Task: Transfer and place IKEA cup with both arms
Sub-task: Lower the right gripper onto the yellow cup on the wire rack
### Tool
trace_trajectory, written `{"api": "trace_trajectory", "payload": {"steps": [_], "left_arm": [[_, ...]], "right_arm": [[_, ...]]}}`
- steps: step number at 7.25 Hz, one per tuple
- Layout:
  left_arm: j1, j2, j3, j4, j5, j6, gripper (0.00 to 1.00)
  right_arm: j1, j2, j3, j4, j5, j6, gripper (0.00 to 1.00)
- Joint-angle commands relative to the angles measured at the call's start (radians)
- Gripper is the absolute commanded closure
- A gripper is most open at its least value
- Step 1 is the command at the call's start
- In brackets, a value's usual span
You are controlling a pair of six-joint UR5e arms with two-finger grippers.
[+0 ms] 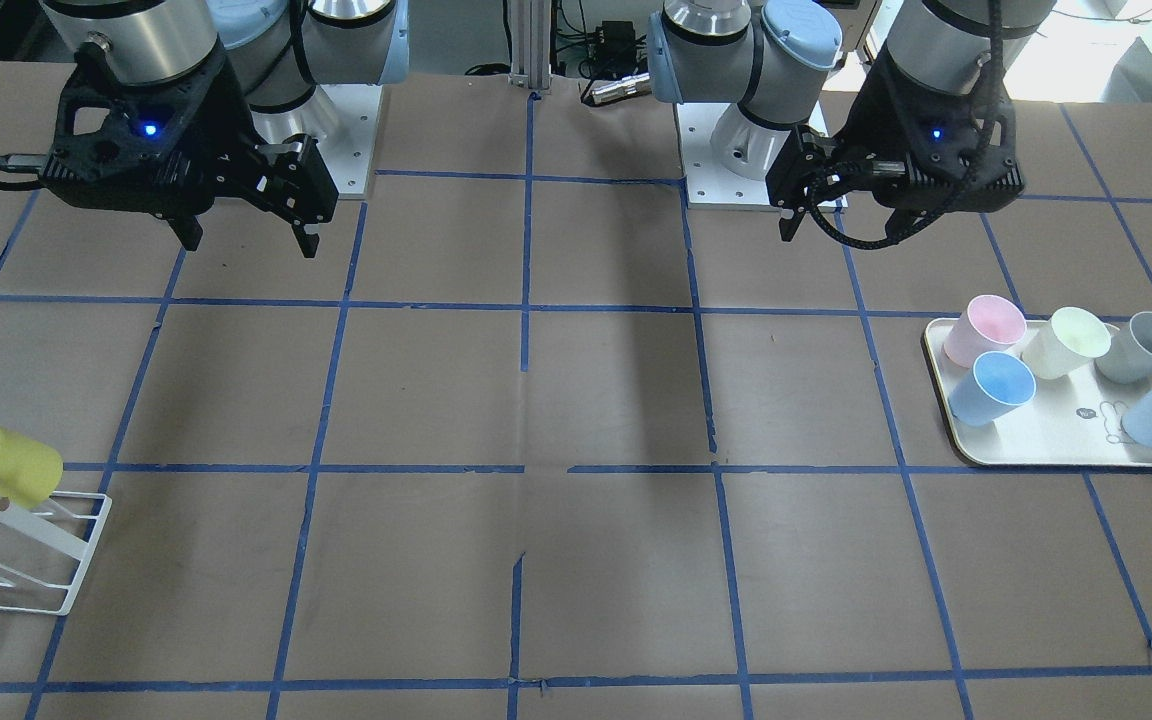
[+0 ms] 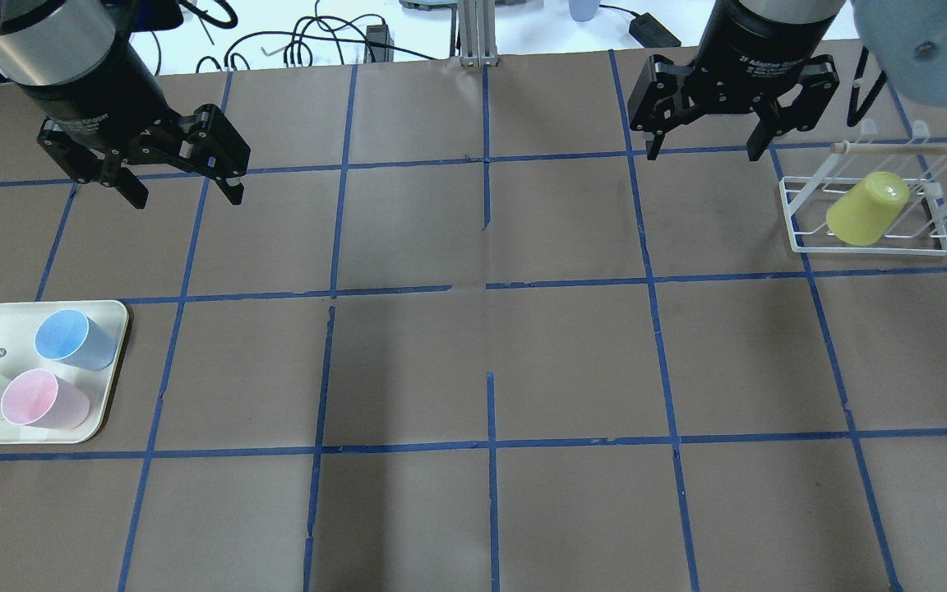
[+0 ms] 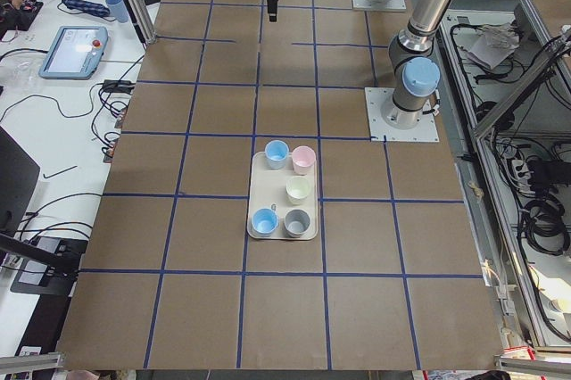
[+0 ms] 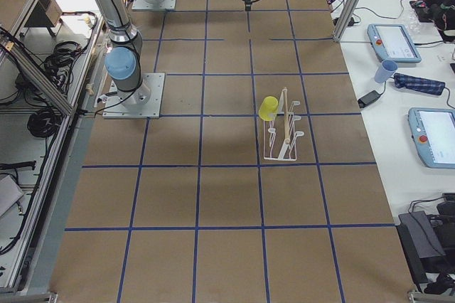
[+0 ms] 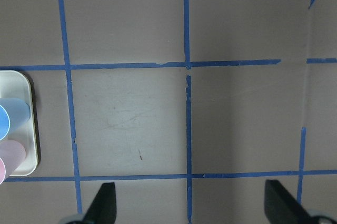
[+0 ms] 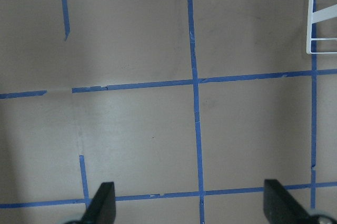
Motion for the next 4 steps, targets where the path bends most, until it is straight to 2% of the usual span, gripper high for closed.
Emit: {"api": "trace_trajectory", "payload": {"steps": [1, 4], "left_arm": [[0.0, 0.0, 0.0, 0.0, 0.004, 0.002, 0.0], [0.0, 0.002, -0.002, 0.0, 0.002, 0.002, 0.0]], "right_arm": [[0.0, -0.001, 0.0, 0.001, 0.0, 0.0, 0.0], [-0.006, 0.001, 0.0, 0.001, 0.0, -0.003, 0.0]]}}
